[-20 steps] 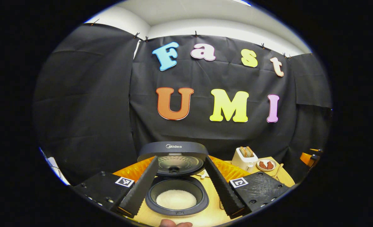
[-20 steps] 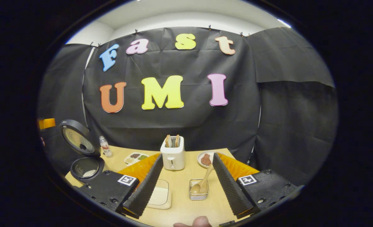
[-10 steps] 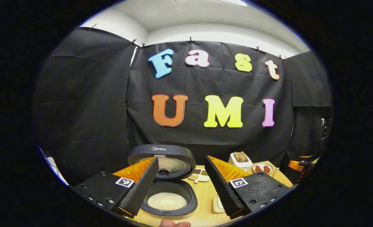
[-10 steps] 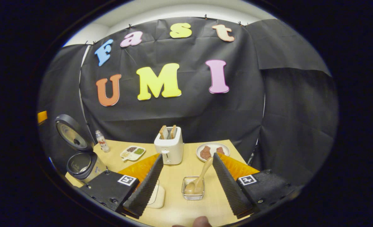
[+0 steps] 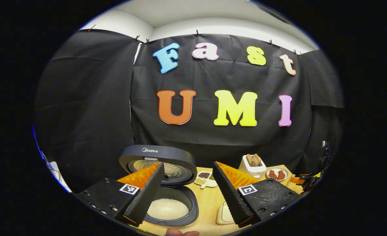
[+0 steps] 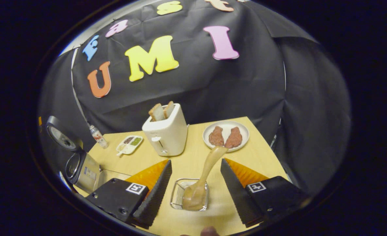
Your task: Close the left gripper, press the button to open the rice cooker; take a wooden spoon from the chopstick holder with the right hand, scoop a spoonful of rice and pour it into the rice cooker, then put the wooden spoon back into the chopstick holder.
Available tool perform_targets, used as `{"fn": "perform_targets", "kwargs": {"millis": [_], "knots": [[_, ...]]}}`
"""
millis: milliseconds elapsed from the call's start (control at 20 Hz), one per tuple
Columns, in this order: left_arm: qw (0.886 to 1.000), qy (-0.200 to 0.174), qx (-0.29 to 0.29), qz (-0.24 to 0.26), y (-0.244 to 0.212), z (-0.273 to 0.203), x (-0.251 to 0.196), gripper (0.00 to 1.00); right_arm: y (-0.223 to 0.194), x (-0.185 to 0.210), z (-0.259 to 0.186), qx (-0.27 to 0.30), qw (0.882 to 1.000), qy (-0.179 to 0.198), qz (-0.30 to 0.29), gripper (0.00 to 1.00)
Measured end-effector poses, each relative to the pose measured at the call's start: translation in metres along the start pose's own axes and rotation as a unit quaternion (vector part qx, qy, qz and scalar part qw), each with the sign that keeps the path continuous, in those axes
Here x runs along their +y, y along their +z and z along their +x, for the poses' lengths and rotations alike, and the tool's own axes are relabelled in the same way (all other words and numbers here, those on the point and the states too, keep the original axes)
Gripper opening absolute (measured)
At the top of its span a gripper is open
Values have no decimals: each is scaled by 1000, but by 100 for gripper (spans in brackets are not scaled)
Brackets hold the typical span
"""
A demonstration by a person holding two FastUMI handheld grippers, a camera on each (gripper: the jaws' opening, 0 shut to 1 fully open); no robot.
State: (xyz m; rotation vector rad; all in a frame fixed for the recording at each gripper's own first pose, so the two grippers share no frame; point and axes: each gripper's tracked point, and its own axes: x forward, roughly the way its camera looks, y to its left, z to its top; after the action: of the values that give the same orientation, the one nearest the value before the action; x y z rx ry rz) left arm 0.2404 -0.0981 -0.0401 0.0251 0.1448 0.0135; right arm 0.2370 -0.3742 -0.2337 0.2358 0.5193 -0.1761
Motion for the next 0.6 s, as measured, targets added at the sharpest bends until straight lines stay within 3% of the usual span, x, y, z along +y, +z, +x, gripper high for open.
{"fn": "perform_targets", "kwargs": {"millis": [100, 150, 250, 300, 400, 550, 600], "knots": [[1000, -1, 9, 10, -5, 6, -10, 94, -13, -10, 17, 25, 1000, 6, 12, 96], [1000, 0, 13, 12, -6, 10, -12, 95, -19, -11, 26, 36, 999, 14, 18, 88], [1000, 7, 18, 9, -7, 14, -18, 95, -28, -8, 40, 55, 998, 33, 29, 85], [1000, 11, 19, 7, -8, 14, -17, 95, -30, -6, 46, 63, 996, 44, 33, 77], [1000, 18, 22, 8, -10, 12, -15, 95, -30, -6, 57, 70, 995, 64, 36, 75], [999, 24, 30, 11, -15, 13, -11, 95, -32, -7, 67, 83, 992, 83, 46, 56], [999, 25, 32, 4, -15, 13, -10, 95, -32, -8, 64, 85, 992, 83, 48, 43]]}}
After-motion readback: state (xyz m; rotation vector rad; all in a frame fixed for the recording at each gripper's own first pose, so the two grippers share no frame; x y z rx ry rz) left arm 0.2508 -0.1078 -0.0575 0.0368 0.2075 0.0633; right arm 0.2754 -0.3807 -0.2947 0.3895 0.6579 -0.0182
